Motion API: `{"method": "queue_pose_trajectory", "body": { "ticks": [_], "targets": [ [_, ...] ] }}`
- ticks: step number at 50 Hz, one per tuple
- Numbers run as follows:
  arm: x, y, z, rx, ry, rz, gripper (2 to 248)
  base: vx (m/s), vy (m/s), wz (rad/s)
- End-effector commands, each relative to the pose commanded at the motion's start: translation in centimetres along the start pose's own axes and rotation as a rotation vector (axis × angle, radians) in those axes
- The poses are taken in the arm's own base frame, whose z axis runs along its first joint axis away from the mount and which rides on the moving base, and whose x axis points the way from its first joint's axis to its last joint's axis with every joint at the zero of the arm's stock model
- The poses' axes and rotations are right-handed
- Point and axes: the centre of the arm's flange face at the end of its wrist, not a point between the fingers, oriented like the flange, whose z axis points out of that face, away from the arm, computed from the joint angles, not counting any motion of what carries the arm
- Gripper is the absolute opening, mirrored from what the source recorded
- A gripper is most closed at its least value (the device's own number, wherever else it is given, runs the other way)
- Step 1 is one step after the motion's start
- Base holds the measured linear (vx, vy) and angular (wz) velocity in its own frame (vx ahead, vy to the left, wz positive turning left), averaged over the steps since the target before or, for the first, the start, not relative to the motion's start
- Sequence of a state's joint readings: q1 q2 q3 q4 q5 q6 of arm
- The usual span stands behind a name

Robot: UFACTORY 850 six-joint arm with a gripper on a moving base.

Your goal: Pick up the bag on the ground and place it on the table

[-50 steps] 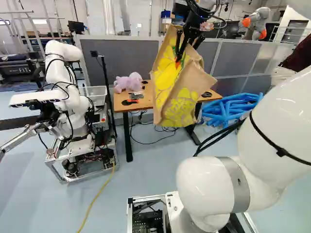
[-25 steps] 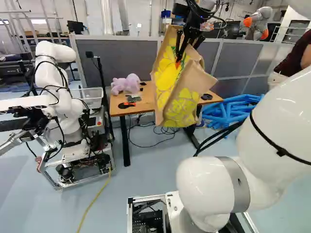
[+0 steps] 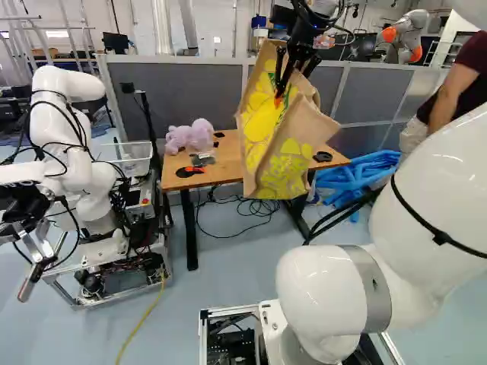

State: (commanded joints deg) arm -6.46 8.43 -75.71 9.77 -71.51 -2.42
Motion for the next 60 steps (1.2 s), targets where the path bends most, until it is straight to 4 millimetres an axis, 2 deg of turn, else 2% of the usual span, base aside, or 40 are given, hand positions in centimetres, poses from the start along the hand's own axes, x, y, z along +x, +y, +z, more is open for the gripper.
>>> {"method": "queue_pose_trajectory", "body": {
  "ticks": [12,60],
  "targets": [
    [0.0,0.0,0.0,0.0,0.0,0.0,33,0.168,-0.061,-0.033],
    [0.15,-0.01,0.03,0.0,0.0,0.0,33,0.163,0.0,-0.019]
  ]
}}
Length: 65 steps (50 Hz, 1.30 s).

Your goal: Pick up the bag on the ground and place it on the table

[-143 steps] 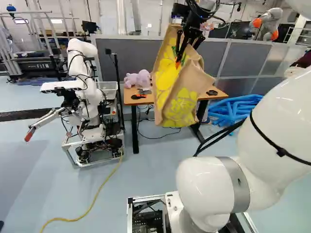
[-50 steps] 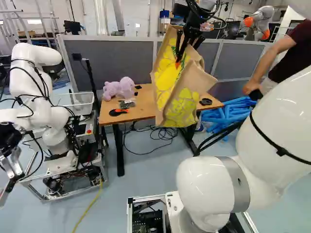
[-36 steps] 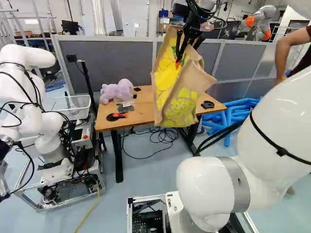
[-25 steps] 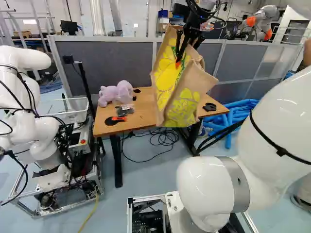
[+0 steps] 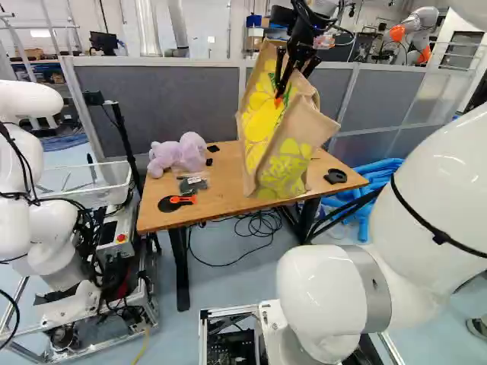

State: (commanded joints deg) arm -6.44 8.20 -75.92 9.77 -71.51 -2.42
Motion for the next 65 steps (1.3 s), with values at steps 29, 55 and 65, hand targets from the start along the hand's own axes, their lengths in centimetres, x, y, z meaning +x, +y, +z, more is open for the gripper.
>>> {"method": "queue_pose_trajectory", "body": {
  "ticks": [29,55,65],
  "targets": [
    [0.3,0.0,0.1,0.0,-0.001,0.0,33,0.0,0.0,0.0],
    [2.8,-0.3,1.9,0.002,-0.034,-0.008,33,0.0,0.0,0.0],
    [4.3,-0.4,3.7,0.003,-0.066,-0.009,33,0.0,0.0,0.0]
  ]
}}
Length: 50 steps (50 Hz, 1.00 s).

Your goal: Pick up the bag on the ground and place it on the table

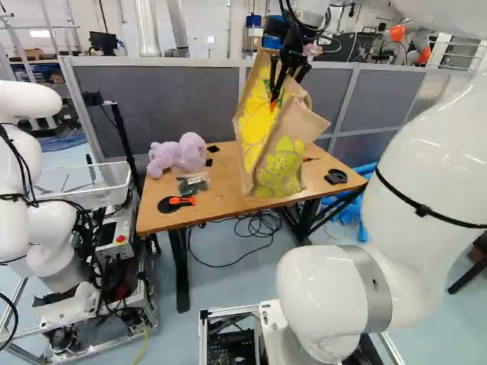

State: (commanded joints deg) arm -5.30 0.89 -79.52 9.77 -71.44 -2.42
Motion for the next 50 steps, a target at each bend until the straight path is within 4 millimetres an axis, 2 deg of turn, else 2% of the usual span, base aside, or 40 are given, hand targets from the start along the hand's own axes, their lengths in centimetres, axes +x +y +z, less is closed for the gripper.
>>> {"method": "queue_pose_trajectory", "body": {
  "ticks": [50],
  "targets": [
    [7.8,-0.4,8.9,-0.003,-0.048,-0.01,33,0.0,0.0,0.0]
  ]
}}
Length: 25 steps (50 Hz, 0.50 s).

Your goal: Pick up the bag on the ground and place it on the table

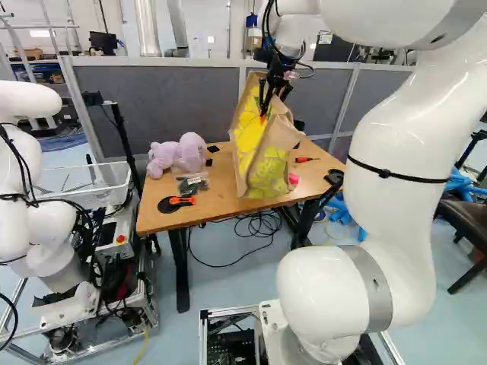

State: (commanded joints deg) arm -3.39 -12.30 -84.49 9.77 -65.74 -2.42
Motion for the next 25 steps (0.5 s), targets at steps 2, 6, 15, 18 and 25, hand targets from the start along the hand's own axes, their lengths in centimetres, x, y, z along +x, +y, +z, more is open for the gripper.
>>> {"method": "queue_pose_trajectory", "body": {
  "ticks": [2,6,15,18,25],
  "targets": [
    [0.3,-0.1,0.3,0.0,-0.002,-0.001,33,0.0,0.0,0.0],
    [0.8,-0.2,1.1,0.0,-0.008,-0.004,33,0.0,0.0,0.0],
    [1.8,-0.7,2.6,0.0,-0.029,-0.012,33,0.0,0.0,0.0],
    [2.2,-0.8,3.2,0.0,-0.037,-0.015,33,0.0,0.0,0.0],
    [2.9,-1.3,4.4,0.001,-0.054,-0.023,33,0.0,0.0,0.0]
  ]
}}
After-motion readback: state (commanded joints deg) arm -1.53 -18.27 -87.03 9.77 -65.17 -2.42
